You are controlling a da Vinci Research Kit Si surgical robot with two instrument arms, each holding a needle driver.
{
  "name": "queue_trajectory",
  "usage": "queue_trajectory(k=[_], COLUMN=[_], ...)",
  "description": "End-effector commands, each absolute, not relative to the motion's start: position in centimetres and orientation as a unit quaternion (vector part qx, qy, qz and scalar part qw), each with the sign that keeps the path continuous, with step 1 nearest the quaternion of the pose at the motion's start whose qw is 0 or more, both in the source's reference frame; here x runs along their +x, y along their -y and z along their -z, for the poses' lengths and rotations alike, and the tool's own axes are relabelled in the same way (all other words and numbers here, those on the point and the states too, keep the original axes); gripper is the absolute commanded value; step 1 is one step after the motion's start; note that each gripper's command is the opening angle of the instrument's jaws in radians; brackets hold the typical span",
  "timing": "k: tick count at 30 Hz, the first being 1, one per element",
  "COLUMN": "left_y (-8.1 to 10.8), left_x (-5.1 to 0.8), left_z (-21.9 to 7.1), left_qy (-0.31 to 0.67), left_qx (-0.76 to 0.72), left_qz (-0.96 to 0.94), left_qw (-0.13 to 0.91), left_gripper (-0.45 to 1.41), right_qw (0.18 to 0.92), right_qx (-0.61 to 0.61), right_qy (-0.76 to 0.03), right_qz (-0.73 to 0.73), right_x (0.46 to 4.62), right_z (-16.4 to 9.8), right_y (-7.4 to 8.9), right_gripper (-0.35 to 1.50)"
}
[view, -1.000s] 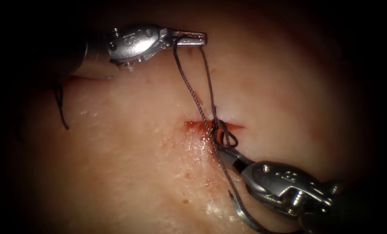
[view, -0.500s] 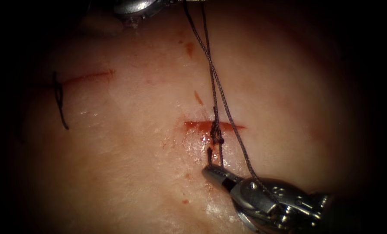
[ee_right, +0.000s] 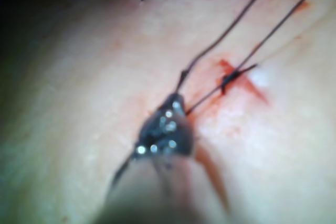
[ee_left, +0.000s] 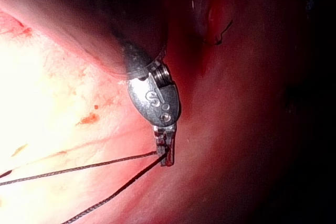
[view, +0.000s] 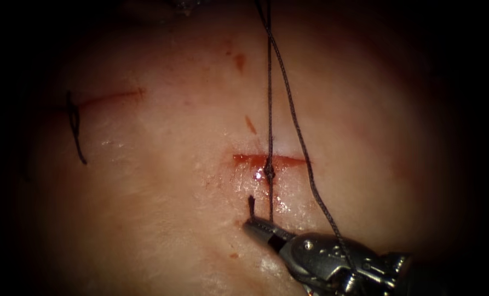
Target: Wound Closure
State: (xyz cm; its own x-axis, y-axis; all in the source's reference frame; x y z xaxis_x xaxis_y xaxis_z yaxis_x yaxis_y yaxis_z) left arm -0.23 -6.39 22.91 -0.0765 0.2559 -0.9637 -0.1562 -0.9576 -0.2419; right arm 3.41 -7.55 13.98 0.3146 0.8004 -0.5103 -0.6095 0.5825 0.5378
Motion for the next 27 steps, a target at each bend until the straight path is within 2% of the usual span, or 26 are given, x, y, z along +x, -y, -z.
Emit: queue_trajectory(k=[1,27], left_y=[6.35,5.98], left_x=[-0.3,-0.59], left_z=[-23.0,-23.54], left_qy=[0.03,-0.017], left_qx=[-0.66,-0.618], left_qz=[-0.737,-0.774], left_qw=[0.142,0.138], left_gripper=[-0.45,-0.45], right_qw=[0.8,0.817], right_qx=[0.125,0.148], right_qy=[-0.388,-0.385], right_qz=[-0.439,-0.404], right_x=[3.47,3.42], right_z=[-14.0,-14.03], right_y=[7.63,7.92], right_gripper=[-0.35,-0.35])
